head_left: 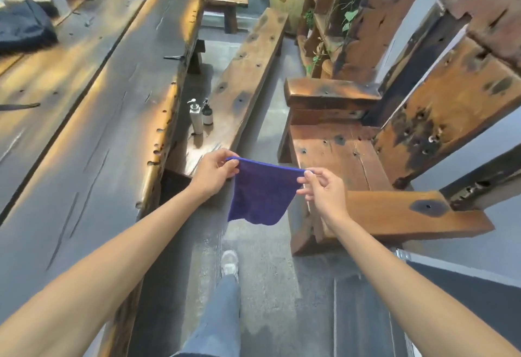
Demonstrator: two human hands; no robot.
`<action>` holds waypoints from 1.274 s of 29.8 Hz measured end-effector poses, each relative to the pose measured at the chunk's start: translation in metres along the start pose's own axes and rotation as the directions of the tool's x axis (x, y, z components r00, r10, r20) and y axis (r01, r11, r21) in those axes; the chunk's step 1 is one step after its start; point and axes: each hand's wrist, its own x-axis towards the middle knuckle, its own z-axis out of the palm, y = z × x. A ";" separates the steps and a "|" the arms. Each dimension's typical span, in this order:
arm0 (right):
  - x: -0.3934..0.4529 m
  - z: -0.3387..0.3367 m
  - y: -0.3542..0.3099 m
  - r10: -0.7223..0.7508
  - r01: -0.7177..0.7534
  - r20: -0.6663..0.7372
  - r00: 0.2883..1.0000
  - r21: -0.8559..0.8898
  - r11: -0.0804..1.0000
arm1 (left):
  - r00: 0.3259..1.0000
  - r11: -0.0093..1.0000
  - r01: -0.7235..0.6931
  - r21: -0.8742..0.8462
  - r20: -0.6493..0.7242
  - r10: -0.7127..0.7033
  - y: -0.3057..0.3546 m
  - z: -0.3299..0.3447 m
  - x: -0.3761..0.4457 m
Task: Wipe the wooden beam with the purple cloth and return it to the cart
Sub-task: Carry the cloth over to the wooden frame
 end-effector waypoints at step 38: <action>0.740 -0.189 -0.254 -0.410 0.422 -0.641 0.649 -0.144 0.895 | 0.788 0.824 -0.436 -0.362 0.289 0.544 0.336 0.355 0.823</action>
